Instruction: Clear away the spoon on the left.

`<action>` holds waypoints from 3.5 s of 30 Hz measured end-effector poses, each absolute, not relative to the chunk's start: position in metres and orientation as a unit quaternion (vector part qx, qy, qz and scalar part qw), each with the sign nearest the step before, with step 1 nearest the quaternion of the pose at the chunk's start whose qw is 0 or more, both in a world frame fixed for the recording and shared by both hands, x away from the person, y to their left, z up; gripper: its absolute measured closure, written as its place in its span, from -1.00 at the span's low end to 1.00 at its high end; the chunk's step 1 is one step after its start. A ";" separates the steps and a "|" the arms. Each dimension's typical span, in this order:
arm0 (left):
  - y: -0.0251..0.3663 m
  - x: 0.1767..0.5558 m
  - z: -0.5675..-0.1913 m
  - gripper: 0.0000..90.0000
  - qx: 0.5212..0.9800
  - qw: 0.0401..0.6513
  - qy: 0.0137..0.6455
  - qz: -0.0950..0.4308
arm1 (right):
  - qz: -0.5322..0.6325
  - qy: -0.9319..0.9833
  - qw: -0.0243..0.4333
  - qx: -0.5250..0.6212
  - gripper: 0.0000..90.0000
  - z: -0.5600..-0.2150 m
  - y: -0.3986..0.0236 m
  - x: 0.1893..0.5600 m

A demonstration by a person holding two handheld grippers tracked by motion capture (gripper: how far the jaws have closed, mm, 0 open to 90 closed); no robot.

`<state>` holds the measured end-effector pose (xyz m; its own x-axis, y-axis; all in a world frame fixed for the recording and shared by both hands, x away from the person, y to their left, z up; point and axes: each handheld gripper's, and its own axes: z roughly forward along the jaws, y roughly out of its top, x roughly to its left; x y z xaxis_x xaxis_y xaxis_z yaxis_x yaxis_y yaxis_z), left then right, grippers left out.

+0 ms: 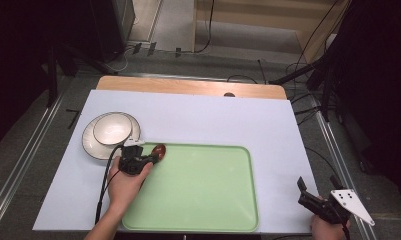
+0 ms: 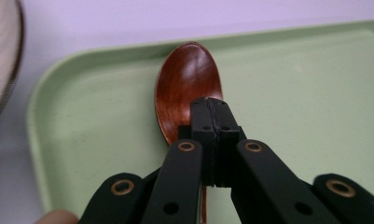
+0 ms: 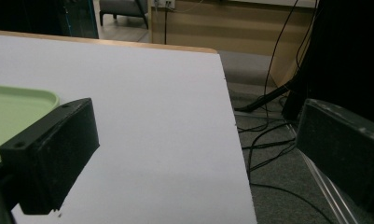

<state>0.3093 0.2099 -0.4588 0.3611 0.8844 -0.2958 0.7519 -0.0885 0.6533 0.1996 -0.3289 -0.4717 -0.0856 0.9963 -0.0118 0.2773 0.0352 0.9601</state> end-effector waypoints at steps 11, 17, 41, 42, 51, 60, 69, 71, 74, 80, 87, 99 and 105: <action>0.197 0.306 -0.460 1.00 0.769 0.377 0.510 0.084 | 0.439 0.591 0.407 0.540 -1.00 -0.472 -0.329 0.200; 0.205 0.310 -0.462 1.00 0.756 0.368 0.534 0.092 | 0.440 0.591 0.407 0.540 -1.00 -0.472 -0.329 0.200; 0.232 0.295 -0.447 0.69 0.728 0.424 0.533 0.073 | 0.441 0.589 0.408 0.541 -1.00 -0.472 -0.330 0.199; 0.233 0.292 -0.444 0.59 0.727 0.432 0.528 0.074 | 0.440 0.589 0.408 0.541 -1.00 -0.472 -0.330 0.199; 0.244 0.276 -0.425 -0.27 0.708 0.488 0.502 0.093 | 0.440 0.590 0.408 0.540 -1.00 -0.472 -0.330 0.199; 0.254 0.263 -0.416 -1.00 0.706 0.502 0.487 0.111 | 0.441 0.589 0.407 0.541 -1.00 -0.472 -0.329 0.199; 0.274 0.252 -0.418 -1.00 0.696 0.506 0.494 0.122 | 0.441 0.587 0.407 0.543 -1.00 -0.471 -0.330 0.199; 0.277 0.250 -0.419 -1.00 0.696 0.508 0.492 0.126 | 0.441 0.587 0.408 0.542 -1.00 -0.471 -0.330 0.198; 0.282 0.246 -0.419 -1.00 0.693 0.506 0.497 0.134 | 0.442 0.586 0.409 0.542 -1.00 -0.471 -0.330 0.198; 0.289 0.239 -0.423 -1.00 0.696 0.498 0.496 0.144 | 0.443 0.584 0.409 0.543 -1.00 -0.471 -0.331 0.198; 0.299 0.230 -0.427 -1.00 0.699 0.482 0.501 0.168 | 0.442 0.585 0.411 0.541 -1.00 -0.470 -0.331 0.198; 0.324 0.218 -0.432 -1.00 0.696 0.468 0.505 0.203 | 0.442 0.585 0.412 0.541 -1.00 -0.470 -0.331 0.197; 0.345 0.209 -0.434 -1.00 0.696 0.465 0.503 0.215 | 0.444 0.580 0.414 0.543 -1.00 -0.469 -0.333 0.196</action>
<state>0.2092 0.3446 -0.4339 0.4021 0.8999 -0.1688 0.5006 -0.0617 0.8635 0.1963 -0.3335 -0.4690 -0.0679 0.9977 0.0025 0.2623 0.0154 0.9649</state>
